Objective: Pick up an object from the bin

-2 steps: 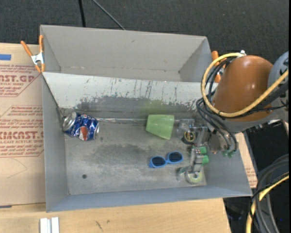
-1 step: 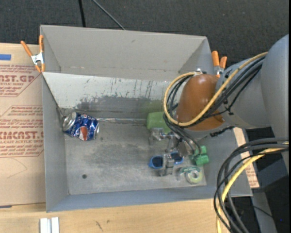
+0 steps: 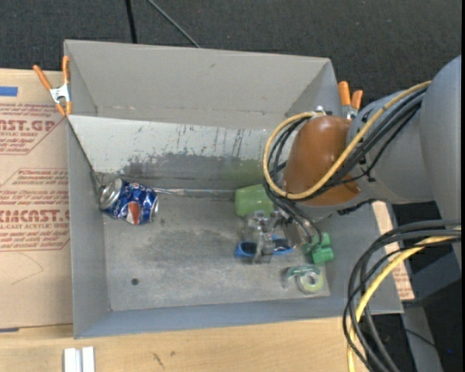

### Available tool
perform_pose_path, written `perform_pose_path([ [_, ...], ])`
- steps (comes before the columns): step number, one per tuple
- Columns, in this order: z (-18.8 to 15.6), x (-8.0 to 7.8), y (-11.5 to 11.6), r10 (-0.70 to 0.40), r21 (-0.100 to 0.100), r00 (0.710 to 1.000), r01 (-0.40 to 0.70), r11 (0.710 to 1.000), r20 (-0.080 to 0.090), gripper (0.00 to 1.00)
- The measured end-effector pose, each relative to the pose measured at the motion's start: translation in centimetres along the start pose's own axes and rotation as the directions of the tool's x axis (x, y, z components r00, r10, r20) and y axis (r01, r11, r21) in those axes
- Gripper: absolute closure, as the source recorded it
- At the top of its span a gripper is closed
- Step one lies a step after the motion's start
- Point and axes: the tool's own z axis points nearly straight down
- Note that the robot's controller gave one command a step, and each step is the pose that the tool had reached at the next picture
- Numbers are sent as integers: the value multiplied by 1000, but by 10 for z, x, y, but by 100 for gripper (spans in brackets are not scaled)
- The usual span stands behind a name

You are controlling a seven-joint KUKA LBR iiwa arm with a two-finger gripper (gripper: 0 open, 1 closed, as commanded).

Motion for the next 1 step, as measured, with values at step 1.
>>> perform_pose_path([
  [1,-152,27,7,6,2,1000,-6,1000,6,100],
])
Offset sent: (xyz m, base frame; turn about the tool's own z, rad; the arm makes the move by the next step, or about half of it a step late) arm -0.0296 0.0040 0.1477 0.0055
